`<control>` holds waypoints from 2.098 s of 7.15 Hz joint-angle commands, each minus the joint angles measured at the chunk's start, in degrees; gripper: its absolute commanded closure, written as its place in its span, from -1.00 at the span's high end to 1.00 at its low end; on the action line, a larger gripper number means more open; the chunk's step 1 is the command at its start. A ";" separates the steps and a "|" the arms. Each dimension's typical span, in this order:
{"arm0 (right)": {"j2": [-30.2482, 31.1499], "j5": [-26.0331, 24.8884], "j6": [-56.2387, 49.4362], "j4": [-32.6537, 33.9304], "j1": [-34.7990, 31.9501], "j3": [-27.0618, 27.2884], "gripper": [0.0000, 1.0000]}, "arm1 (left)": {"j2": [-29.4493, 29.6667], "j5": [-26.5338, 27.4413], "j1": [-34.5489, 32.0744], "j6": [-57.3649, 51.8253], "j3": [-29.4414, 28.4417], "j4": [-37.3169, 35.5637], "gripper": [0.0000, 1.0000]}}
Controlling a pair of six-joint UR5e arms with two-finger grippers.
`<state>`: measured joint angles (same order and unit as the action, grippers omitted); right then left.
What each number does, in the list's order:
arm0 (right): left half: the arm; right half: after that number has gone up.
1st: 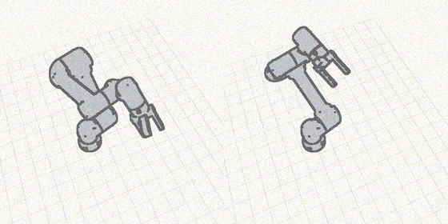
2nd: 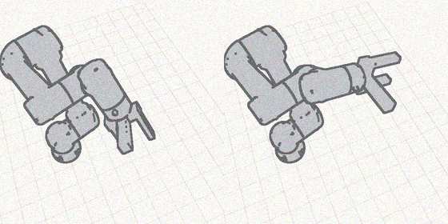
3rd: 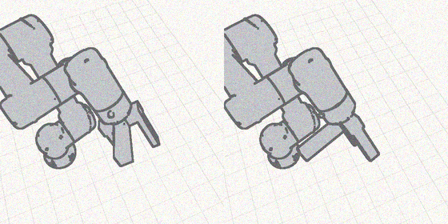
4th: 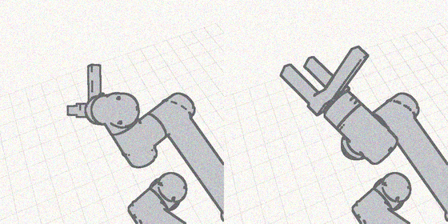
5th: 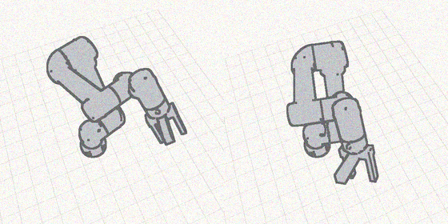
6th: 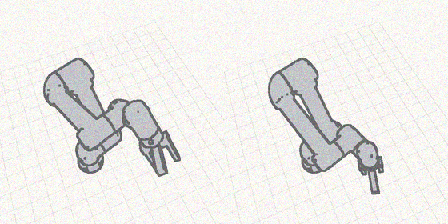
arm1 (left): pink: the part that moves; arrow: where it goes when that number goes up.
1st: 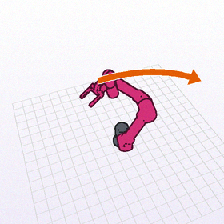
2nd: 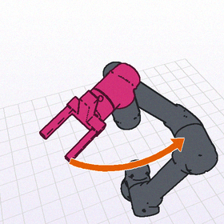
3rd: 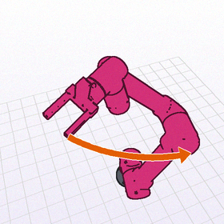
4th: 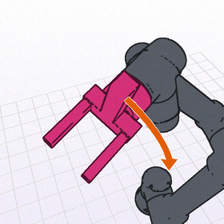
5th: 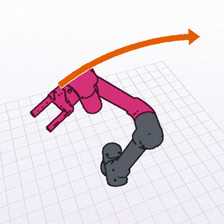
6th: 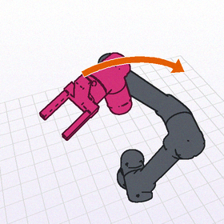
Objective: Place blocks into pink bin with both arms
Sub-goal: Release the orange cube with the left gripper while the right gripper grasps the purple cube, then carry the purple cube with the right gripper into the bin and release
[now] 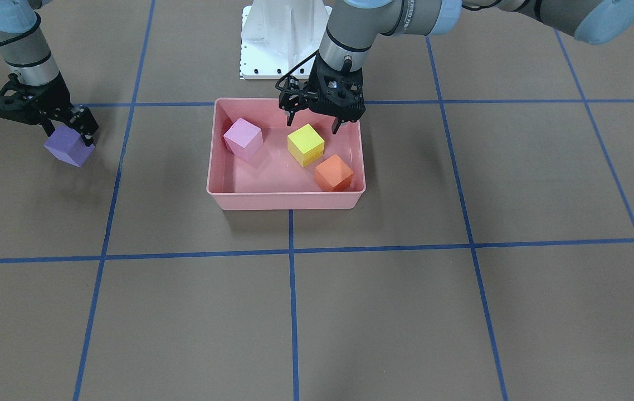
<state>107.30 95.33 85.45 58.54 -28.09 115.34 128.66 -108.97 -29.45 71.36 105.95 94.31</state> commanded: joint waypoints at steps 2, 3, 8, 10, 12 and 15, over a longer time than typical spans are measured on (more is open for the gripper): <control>-0.34 -0.06 -0.10 0.00 -0.12 0.32 -1.00 | -0.07 0.25 -0.78 -1.82 0.83 -0.09 1.00; -0.86 0.64 -0.10 0.00 -1.43 0.59 -1.00 | -2.94 -0.02 -1.39 -6.27 3.63 -0.44 1.00; -16.82 11.26 -0.98 2.97 -9.43 3.14 -1.00 | -25.26 -12.93 -18.50 -41.65 12.53 0.09 1.00; -31.10 14.52 -0.19 16.79 -9.71 5.51 -1.00 | -29.32 -17.58 -24.84 -51.19 12.09 0.09 1.00; -44.41 13.75 3.03 29.58 -6.13 4.47 -0.69 | -32.75 -17.60 -27.31 -58.48 11.31 0.26 1.00; -46.12 4.34 3.85 35.20 -1.10 4.37 0.99 | -32.86 -17.77 -28.82 -60.37 9.54 0.26 1.00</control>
<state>62.00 102.15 89.22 89.60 -30.50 119.34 95.90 -126.68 -58.04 11.36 115.87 94.57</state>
